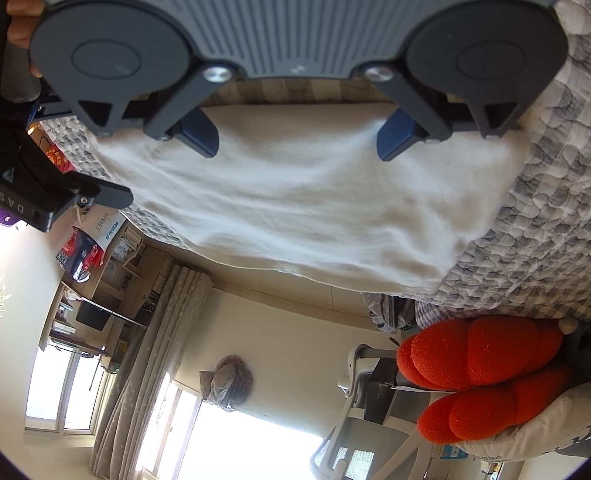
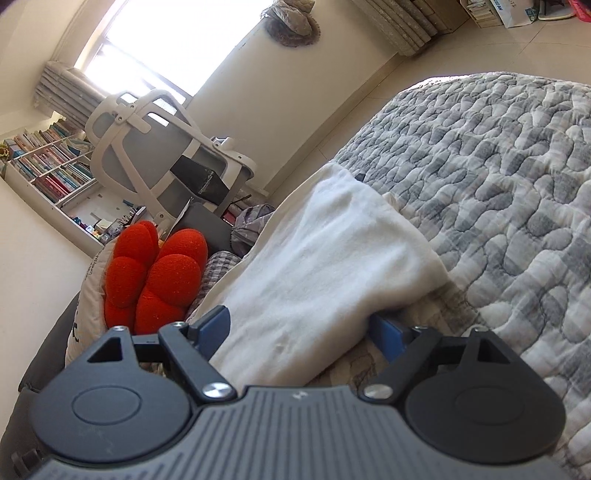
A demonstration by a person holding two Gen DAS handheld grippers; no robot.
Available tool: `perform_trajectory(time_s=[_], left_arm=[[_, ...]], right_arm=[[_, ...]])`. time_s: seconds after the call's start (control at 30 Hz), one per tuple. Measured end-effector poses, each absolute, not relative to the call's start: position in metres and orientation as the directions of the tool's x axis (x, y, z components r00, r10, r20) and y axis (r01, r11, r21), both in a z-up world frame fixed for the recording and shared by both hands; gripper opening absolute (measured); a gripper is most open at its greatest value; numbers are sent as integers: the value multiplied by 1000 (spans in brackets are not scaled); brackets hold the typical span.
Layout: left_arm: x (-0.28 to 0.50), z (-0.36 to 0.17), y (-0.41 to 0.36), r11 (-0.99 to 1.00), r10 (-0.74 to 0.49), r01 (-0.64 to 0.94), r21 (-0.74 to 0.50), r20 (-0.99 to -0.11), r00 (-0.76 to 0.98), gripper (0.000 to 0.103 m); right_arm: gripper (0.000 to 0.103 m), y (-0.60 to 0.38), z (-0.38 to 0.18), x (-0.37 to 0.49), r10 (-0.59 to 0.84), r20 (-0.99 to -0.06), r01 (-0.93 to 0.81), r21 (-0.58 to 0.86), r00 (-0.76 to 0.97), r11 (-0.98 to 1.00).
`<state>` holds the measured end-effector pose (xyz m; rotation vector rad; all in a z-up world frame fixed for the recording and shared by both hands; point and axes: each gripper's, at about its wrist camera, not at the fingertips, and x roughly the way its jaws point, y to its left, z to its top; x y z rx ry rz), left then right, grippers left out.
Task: Fold clothes
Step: 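Open the right gripper and roll it toward the sweatshirt corner, then close the right gripper on the sweatshirt corner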
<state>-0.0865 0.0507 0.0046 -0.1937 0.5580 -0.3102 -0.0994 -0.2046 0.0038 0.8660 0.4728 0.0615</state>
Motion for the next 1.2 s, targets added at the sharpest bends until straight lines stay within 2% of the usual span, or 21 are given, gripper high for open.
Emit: perform_trajectory(time_s=[0.27,0.4,0.57,0.6,0.7,0.77,0.83,0.9,1.2], left_arm=[[-87,5,45,947,-316,239,-214,-508,801,93],[-87,6,41,953,-301,234,-193,-513,803,93],[-85,6,36,957,-289,234,-169,-527,799,95],[-85,6,35,958,-286,235,-163,-531,798,95],[-84,7,33,961,-277,236,-145,-540,795,96],[-83,7,32,962,-274,237,-139,-544,793,97],[-83,7,32,962,-273,237,-137,-547,792,97],[-83,7,31,963,-270,237,-131,-551,790,98],[-83,12,34,961,-276,226,-159,-536,798,100]], right_arm=[[80,-226,-4,-104,227,-278,114,829,933,547],[79,-231,3,-112,188,-272,103,781,944,616],[79,-239,-6,-113,178,-263,116,808,948,577],[76,-240,-8,-113,173,-263,121,813,949,570],[56,-240,-10,-112,152,-291,151,796,944,587],[49,-240,-11,-111,147,-309,167,789,940,591],[35,-239,-11,-111,144,-316,173,785,938,595],[32,-239,-11,-112,142,-321,177,781,936,598],[34,-240,-13,-113,160,-317,168,791,935,588]])
